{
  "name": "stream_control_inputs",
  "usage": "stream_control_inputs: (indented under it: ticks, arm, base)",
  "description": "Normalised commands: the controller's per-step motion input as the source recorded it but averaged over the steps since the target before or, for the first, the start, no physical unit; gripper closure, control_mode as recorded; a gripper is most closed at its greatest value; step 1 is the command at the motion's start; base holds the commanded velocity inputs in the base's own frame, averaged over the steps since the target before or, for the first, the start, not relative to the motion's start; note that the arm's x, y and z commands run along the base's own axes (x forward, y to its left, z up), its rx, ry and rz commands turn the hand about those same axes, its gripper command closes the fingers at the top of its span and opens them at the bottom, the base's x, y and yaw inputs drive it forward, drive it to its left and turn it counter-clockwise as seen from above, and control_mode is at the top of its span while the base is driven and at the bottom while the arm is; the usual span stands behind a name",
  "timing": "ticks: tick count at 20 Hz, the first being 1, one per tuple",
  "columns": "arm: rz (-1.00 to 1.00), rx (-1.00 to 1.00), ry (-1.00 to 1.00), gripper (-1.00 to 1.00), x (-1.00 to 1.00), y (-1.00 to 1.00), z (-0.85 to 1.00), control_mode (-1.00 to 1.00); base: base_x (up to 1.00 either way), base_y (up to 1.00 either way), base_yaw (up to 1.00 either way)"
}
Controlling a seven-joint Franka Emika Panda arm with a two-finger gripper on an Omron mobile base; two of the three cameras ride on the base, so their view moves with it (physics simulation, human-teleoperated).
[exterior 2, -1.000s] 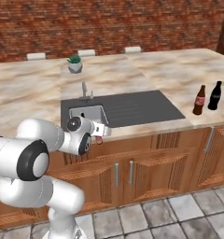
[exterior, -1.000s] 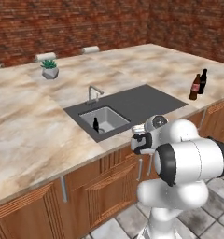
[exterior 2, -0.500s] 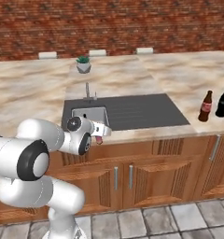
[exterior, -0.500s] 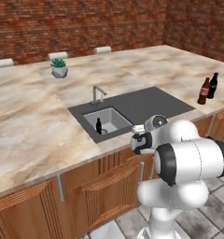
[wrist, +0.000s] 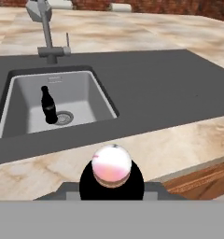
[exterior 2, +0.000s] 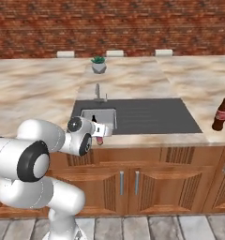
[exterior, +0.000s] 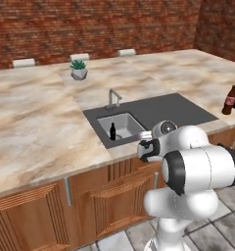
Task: Place the large bottle from the dining counter next to the other large bottle outside the sink, and place the small bottle from the dining counter next to the other small bottle inside the sink.
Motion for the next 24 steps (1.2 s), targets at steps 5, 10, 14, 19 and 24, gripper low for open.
stream_control_inputs:
  ticks: [5,10,14,19,24]
  arm:
    - [0.00,0.00,0.00,1.00,0.00,0.00,0.00,1.00]
    - [0.00,0.00,0.00,1.00,0.00,0.00,0.00,1.00]
    - [0.00,0.00,0.00,1.00,0.00,0.00,0.00,1.00]
    - [0.00,0.00,0.00,1.00,0.00,0.00,0.00,1.00]
    - [0.00,0.00,0.00,1.00,0.00,0.00,0.00,1.00]
  base:
    - [0.27,-0.42,0.26]
    - [0.21,-0.41,0.33]
    - [0.26,-0.39,0.36]
    - [0.18,-0.39,0.37]
    - [0.08,-0.45,0.26]
